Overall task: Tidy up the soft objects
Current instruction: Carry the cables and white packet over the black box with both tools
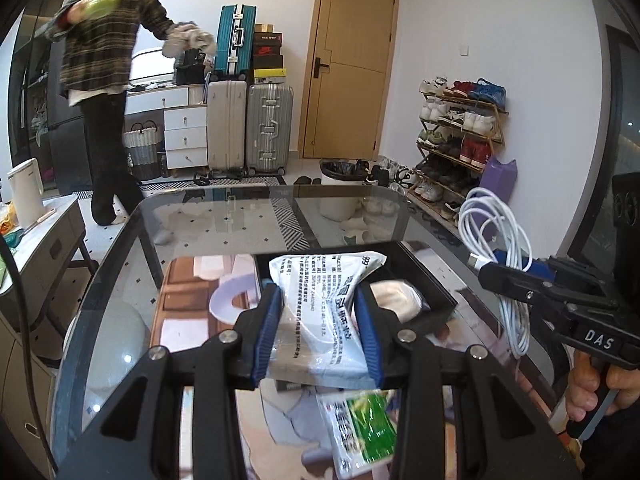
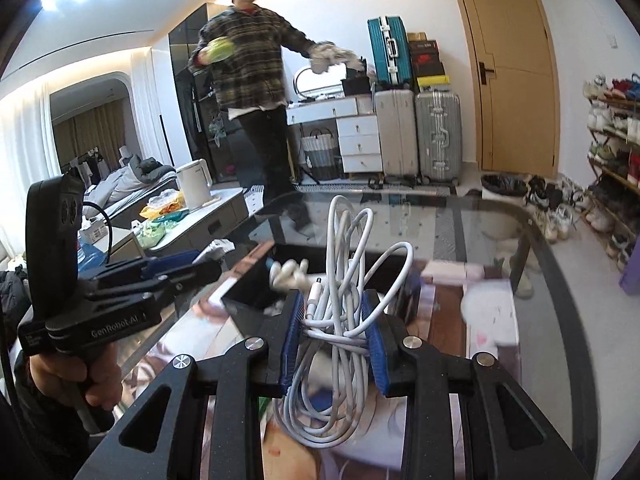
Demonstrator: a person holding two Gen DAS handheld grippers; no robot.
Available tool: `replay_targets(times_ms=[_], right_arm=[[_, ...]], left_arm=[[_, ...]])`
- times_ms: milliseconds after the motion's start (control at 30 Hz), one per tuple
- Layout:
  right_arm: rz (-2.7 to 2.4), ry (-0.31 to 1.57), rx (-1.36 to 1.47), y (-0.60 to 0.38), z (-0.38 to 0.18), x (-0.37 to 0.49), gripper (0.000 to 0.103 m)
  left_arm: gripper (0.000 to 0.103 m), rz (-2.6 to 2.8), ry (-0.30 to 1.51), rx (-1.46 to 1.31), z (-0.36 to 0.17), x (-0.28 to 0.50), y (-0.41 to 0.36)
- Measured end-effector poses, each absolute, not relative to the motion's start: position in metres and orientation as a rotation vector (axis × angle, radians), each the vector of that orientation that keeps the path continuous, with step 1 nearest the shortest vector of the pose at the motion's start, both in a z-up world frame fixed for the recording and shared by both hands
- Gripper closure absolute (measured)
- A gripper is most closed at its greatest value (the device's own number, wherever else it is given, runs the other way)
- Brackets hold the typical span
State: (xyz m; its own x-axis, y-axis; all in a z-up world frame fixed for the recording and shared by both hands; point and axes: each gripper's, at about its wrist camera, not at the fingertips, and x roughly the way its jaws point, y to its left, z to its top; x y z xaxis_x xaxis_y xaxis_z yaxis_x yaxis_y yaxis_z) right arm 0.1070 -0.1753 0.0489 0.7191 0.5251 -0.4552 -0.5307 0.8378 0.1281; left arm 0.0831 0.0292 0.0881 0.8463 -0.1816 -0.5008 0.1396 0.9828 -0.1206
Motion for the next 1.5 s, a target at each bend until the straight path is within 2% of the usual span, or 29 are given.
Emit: replay_targets(times_ms=[400, 800, 1500], right_arm=[[0.607, 0.453, -0.059, -0.146, 0.069, 0.148, 0.073], [0.584, 0.481, -0.2, -0.115, 0.032, 0.181, 0.073], [0.599, 0.572, -0.298, -0.113, -0.02, 0.19, 0.073]], left_arm=[[0.067, -0.136, 0.532, -0.117, 0.079, 0.127, 0.036], [0.067, -0.128, 0.565, -0.089, 0.052, 0.16, 0.019], [0.066, -0.156, 0.619, -0.001, 0.029, 0.163, -0.007]])
